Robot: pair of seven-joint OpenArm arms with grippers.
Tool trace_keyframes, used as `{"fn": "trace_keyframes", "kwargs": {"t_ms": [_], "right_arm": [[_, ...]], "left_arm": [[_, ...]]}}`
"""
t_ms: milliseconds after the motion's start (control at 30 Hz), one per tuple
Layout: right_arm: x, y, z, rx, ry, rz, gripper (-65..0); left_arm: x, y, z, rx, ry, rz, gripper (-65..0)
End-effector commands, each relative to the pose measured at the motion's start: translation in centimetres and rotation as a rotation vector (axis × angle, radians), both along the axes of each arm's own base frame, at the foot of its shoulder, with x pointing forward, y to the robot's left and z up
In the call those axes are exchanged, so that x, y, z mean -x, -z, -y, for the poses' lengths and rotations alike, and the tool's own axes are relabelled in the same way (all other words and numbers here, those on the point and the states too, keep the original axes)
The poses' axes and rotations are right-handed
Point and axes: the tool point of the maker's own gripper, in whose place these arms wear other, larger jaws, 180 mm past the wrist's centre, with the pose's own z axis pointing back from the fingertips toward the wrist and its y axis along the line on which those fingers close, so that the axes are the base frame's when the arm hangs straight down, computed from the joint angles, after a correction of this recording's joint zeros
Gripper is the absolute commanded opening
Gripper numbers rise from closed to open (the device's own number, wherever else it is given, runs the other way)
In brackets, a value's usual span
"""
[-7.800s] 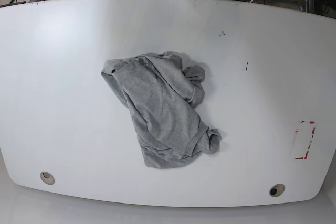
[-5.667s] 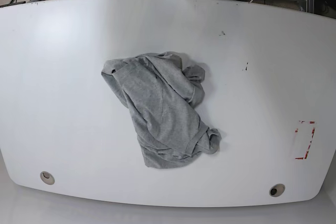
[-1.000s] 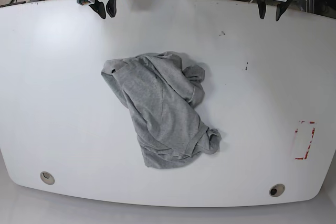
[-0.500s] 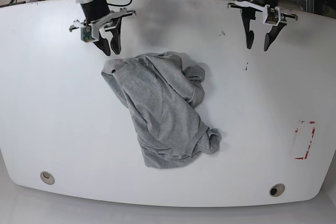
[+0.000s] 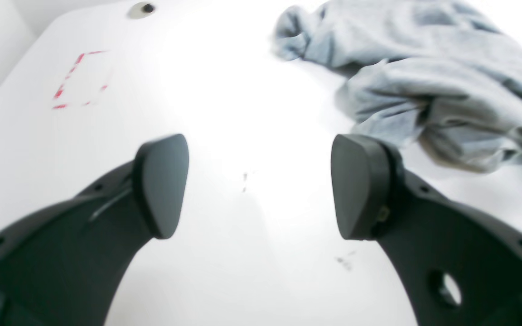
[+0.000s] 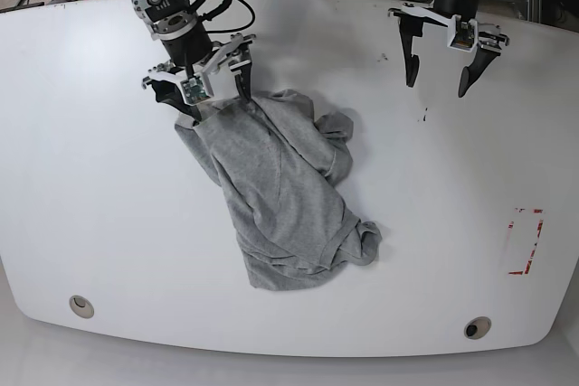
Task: Layout the t-shirt on the table in an organized manner, then fold the t-shirt properly
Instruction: 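Lower the right gripper onto the crumpled grey t-shirt, then close the right gripper on a fold of the grey t-shirt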
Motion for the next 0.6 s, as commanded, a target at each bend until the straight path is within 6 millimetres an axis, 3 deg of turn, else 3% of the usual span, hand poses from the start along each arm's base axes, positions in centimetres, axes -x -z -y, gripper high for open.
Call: {"fn": "trace_keyframes", "kwargs": {"t_ms": [0,233,567], "right_arm": [[-1.1,-1.0,-1.5,0.034,-0.054,0.049,-16.2],[-2.8,-0.1,-2.8,0.104,-0.109,0.053,-16.2],[-5.1,1.6,-2.5,0.114,-0.123,0.032,-16.2]], "left_arm": [[-0.1,-1.1,0.0,-0.003,0.004,0.038,-18.6],[-0.2,-1.1,0.0,-0.004,0.004,0.04,-18.6],[-0.2,-1.1,0.0,-0.004,0.004,0.04,-18.6]]}}
